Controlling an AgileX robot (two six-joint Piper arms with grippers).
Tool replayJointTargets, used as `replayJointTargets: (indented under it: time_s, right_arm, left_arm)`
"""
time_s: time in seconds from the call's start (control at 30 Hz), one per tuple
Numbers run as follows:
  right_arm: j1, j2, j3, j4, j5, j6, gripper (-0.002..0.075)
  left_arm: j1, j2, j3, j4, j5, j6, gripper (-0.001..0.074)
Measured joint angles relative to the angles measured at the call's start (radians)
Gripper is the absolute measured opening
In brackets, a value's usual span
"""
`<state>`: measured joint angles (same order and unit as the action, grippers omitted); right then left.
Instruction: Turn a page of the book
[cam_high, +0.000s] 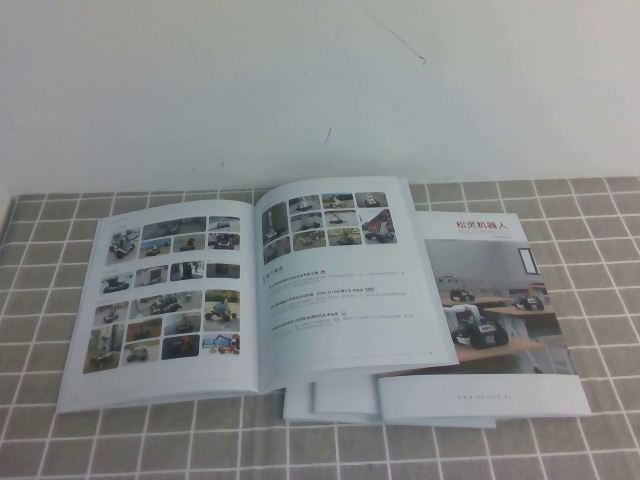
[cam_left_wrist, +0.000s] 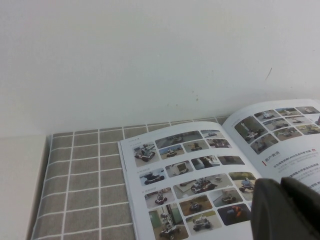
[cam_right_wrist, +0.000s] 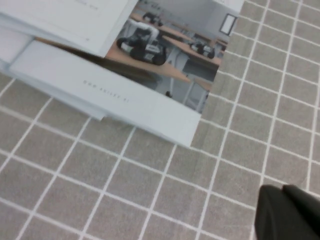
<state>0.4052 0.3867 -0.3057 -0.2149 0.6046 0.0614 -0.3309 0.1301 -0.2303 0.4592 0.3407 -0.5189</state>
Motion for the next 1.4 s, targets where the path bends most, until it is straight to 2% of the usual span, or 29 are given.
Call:
replayJointTargets:
  time_s: [0.27, 0.4, 0.53, 0.7, 1.03, 1.23, 1.4]
  right_arm:
    - [-0.322, -0.223, 0.175, -0.009, -0.250, -0.006, -0.0002]
    - [-0.422, -0.344, 0.290, 0.023, -0.341, -0.061, -0.0002]
    - [-0.494, -0.393, 0.331, 0.091, -0.316, -0.115, -0.0002]
    - [-0.506, -0.399, 0.333, 0.102, -0.241, -0.130, -0.0002]
    - [-0.508, -0.399, 0.333, 0.128, -0.232, -0.130, -0.0002]
    - [-0.454, -0.399, 0.333, 0.138, -0.232, -0.130, -0.0002]
    - [-0.451, -0.399, 0.333, 0.145, -0.232, -0.122, -0.0002]
  left_arm:
    - [0.000, 0.000, 0.000, 0.000, -0.002, 0.000, -0.0003]
    - [0.000, 0.000, 0.000, 0.000, -0.002, 0.000, -0.0003]
    - [0.000, 0.000, 0.000, 0.000, -0.002, 0.000, -0.0003]
    - [0.000, 0.000, 0.000, 0.000, -0.002, 0.000, -0.0003]
    - [0.000, 0.000, 0.000, 0.000, -0.002, -0.011, -0.0003]
    - [0.000, 0.000, 0.000, 0.000, -0.002, -0.015, -0.0003]
    - [0.000, 0.000, 0.000, 0.000, -0.002, -0.015, -0.0003]
